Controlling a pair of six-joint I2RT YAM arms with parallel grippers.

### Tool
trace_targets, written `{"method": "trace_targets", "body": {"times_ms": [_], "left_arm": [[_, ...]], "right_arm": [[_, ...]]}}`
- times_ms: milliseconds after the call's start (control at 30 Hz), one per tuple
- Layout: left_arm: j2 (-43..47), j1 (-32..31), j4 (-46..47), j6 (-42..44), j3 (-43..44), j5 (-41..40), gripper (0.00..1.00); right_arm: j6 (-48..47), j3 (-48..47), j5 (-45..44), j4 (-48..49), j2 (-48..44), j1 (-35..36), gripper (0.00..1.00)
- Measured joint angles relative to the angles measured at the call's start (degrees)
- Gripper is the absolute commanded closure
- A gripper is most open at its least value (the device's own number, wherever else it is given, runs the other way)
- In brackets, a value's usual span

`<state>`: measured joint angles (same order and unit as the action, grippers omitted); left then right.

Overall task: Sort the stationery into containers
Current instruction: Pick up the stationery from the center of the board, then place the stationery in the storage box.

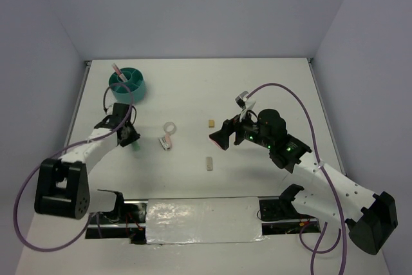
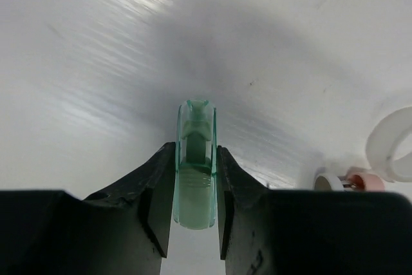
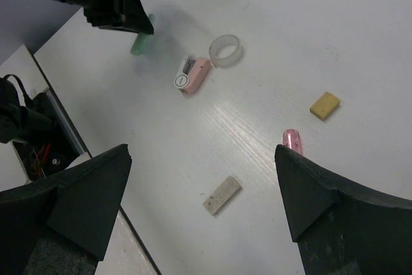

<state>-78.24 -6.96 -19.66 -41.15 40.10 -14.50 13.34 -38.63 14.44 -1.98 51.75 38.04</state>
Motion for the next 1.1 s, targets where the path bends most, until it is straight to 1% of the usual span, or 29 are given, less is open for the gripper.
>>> {"method": "trace_targets", "body": {"times_ms": [100,200,333,433,533,633,867,1100], "left_arm": [[7.4,1.4,-3.4,-0.1,1.6,-1.7,1.00],[12.6,1.8,-4.8,0.4,8.0,-3.3,1.00],[13.5,4.0,-2.4,1.0,18.3,-5.9,1.00],[12.4,8.1,1.1,1.8,22.6,-6.2,1.00],[9.3,13.3,8.2,2.2,24.1,-3.9,1.00],[5.6,16.8,15.2,3.4,24.2,-0.5,1.00],[-3.2,19.3,32.7,7.7,24.4,9.0,1.00],[-8.9,22.3,47.3,8.0,21.8,16.2,1.00]], "right_arm": [[0.0,0.0,0.0,0.0,0.0,0.0,0.00],[0.0,0.0,0.0,0.0,0.0,0.0,0.00],[-0.2,0.0,0.3,0.0,0.0,0.0,0.00],[-0.4,0.0,0.6,0.0,0.0,0.0,0.00],[-0.4,0.0,1.0,0.0,0.0,0.0,0.00],[-0.4,0.0,1.3,0.0,0.0,0.0,0.00],[-0.4,0.0,2.1,0.1,0.0,0.0,0.00],[-0.5,0.0,2.4,0.1,0.3,0.0,0.00]]}}
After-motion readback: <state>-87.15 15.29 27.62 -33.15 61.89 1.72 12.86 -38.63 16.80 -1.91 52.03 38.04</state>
